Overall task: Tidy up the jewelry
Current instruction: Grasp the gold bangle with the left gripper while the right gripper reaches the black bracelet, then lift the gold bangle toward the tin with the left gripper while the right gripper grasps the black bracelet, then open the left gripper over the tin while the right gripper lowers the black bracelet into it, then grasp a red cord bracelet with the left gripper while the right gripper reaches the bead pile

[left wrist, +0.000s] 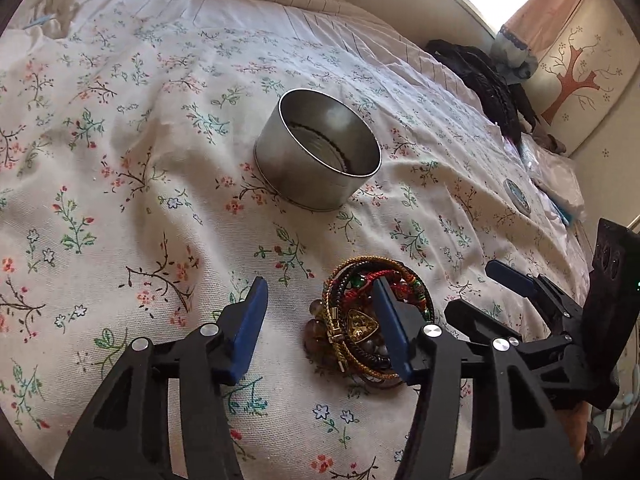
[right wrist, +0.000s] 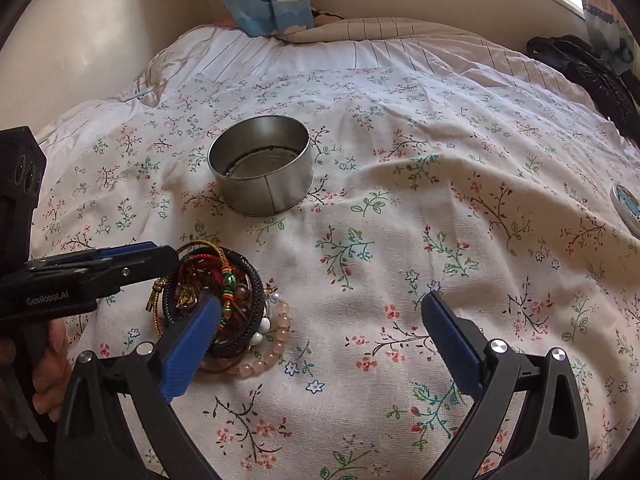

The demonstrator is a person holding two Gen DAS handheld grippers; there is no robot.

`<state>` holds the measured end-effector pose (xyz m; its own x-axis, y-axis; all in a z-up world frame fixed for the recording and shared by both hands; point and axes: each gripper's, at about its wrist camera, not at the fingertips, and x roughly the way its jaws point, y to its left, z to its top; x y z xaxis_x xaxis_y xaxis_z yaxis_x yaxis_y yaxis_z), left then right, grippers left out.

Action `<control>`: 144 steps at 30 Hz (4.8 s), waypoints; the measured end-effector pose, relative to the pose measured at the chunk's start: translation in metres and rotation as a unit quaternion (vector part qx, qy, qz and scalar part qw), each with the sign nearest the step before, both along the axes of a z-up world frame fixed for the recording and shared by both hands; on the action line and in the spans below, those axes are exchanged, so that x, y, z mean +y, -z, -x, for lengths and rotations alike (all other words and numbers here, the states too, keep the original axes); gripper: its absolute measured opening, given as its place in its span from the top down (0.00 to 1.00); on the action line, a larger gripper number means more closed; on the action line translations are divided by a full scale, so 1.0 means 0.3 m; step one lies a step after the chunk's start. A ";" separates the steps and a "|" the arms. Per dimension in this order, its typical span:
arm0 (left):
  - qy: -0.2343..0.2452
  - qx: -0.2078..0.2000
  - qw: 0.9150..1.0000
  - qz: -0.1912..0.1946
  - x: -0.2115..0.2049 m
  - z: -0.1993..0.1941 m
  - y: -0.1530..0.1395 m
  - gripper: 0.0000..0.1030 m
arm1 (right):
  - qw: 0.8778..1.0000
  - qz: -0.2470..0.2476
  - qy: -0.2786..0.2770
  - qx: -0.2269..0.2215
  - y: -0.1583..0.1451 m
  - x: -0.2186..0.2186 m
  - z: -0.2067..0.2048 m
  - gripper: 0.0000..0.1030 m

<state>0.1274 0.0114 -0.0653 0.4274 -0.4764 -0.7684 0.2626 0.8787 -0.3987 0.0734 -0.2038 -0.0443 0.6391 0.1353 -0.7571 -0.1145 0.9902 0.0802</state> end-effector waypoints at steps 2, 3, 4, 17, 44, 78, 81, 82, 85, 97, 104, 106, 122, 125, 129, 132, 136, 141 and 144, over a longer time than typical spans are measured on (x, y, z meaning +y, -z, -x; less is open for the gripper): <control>0.009 0.012 1.000 0.011 -0.001 -0.004 0.011 0.66 | 1.000 -0.005 0.006 0.004 0.005 -0.011 -0.005 0.07; 0.013 0.013 1.000 0.012 -0.005 -0.003 0.015 0.69 | 1.000 -0.007 0.007 0.005 0.008 -0.015 -0.007 0.07; 0.017 0.012 1.000 0.008 -0.011 -0.001 0.015 0.77 | 1.000 -0.007 0.008 0.007 0.010 -0.017 -0.009 0.07; 0.005 -0.030 0.999 0.013 0.070 0.043 -0.107 0.96 | 0.998 -0.017 -0.060 -0.003 0.001 0.059 0.011 0.07; -0.038 -0.047 0.996 -0.063 0.179 0.006 -0.128 0.93 | 0.986 0.020 -0.164 0.014 0.055 0.231 -0.064 0.31; 0.016 -0.108 0.994 -0.019 -0.026 -0.109 -0.324 0.97 | 0.992 -0.017 -0.092 -0.084 -0.078 0.075 -0.054 0.31; 0.018 -0.105 0.994 -0.004 -0.073 -0.172 -0.328 0.97 | 0.992 -0.022 -0.090 -0.088 -0.081 0.063 -0.059 0.31; 0.018 -0.104 0.994 0.000 -0.086 -0.191 -0.326 0.97 | 0.992 -0.023 -0.090 -0.090 -0.082 0.058 -0.062 0.31; 0.015 -0.096 0.995 0.009 -0.120 -0.241 -0.304 0.97 | 0.991 -0.027 -0.088 -0.093 -0.084 0.046 -0.071 0.31; -0.040 -0.064 0.994 -0.082 -0.168 -0.341 -0.121 0.80 | 0.990 -0.012 -0.100 -0.100 -0.083 0.042 -0.144 0.31; -0.115 -0.107 0.984 -0.083 -0.045 -0.280 -0.210 0.56 | 0.987 0.008 -0.124 -0.102 -0.090 0.123 -0.255 0.31; -0.139 -0.112 0.981 -0.075 -0.003 -0.266 -0.227 0.54 | 0.986 0.013 -0.132 -0.103 -0.089 0.163 -0.291 0.31; -0.187 -0.113 0.973 -0.069 0.075 -0.155 -0.240 0.42 | 0.990 0.010 -0.092 -0.105 -0.128 0.129 -0.288 0.25; -0.177 -0.107 0.975 -0.079 0.058 -0.121 -0.222 0.42 | 0.994 0.001 -0.059 -0.091 -0.117 0.040 -0.208 0.25; -0.152 -0.091 0.980 -0.091 0.027 -0.081 -0.187 0.42 | 0.997 -0.016 -0.027 -0.076 -0.097 -0.047 -0.117 0.25; -0.131 -0.082 0.983 -0.096 0.003 -0.051 -0.166 0.42 | 0.997 -0.020 -0.026 -0.064 -0.070 -0.060 -0.064 0.25; -0.097 -0.065 0.987 -0.112 -0.041 -0.051 -0.121 0.42 | 0.998 -0.002 -0.034 -0.046 -0.032 -0.039 -0.040 0.25; -0.017 -0.048 0.989 -0.141 -0.133 -0.067 -0.045 0.42 | 0.998 -0.005 -0.041 -0.037 -0.014 -0.035 -0.027 0.25; 0.007 -0.042 0.988 -0.149 -0.165 -0.085 -0.014 0.42 | 0.998 -0.015 -0.058 -0.027 -0.004 -0.022 -0.019 0.25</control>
<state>0.1529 -0.0383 -0.0612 0.4916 -0.2408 -0.8369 0.2962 0.9500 -0.0993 0.0793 -0.2106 -0.0430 0.6577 0.2324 -0.7166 -0.2335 0.9673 0.0993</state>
